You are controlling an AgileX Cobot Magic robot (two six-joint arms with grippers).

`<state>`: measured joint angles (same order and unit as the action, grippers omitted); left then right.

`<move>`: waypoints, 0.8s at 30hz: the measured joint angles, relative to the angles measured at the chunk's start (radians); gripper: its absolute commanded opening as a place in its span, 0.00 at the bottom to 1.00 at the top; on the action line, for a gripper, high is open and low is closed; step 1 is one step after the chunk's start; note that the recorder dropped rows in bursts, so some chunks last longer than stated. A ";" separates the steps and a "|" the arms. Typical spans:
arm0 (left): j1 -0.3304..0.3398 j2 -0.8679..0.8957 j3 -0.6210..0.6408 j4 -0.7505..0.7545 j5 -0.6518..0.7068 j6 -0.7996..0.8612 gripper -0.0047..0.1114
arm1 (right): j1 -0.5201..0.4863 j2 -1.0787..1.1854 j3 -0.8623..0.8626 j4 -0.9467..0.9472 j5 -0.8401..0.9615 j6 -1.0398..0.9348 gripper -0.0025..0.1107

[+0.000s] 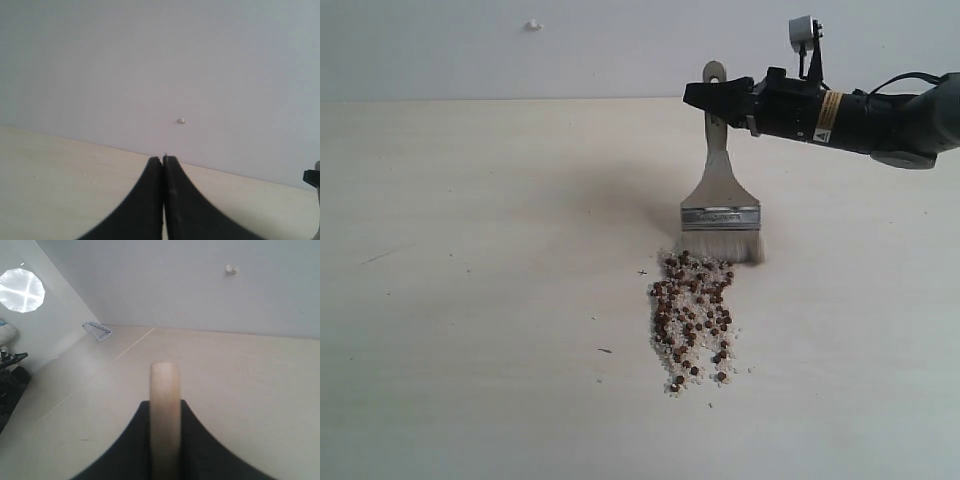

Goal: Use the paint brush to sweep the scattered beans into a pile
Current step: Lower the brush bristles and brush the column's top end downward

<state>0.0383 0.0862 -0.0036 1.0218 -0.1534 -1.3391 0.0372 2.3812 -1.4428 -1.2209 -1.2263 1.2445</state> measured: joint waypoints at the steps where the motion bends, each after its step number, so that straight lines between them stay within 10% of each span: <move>1: 0.000 0.000 0.000 0.000 0.000 0.000 0.04 | 0.002 0.000 0.000 -0.005 0.000 0.000 0.02; 24: 0.000 0.000 0.000 0.000 0.000 0.000 0.04 | 0.009 -0.078 0.000 -0.011 0.006 -0.163 0.02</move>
<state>0.0383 0.0862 -0.0036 1.0218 -0.1534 -1.3391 0.0459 2.3034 -1.4428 -1.2323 -1.2199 1.0814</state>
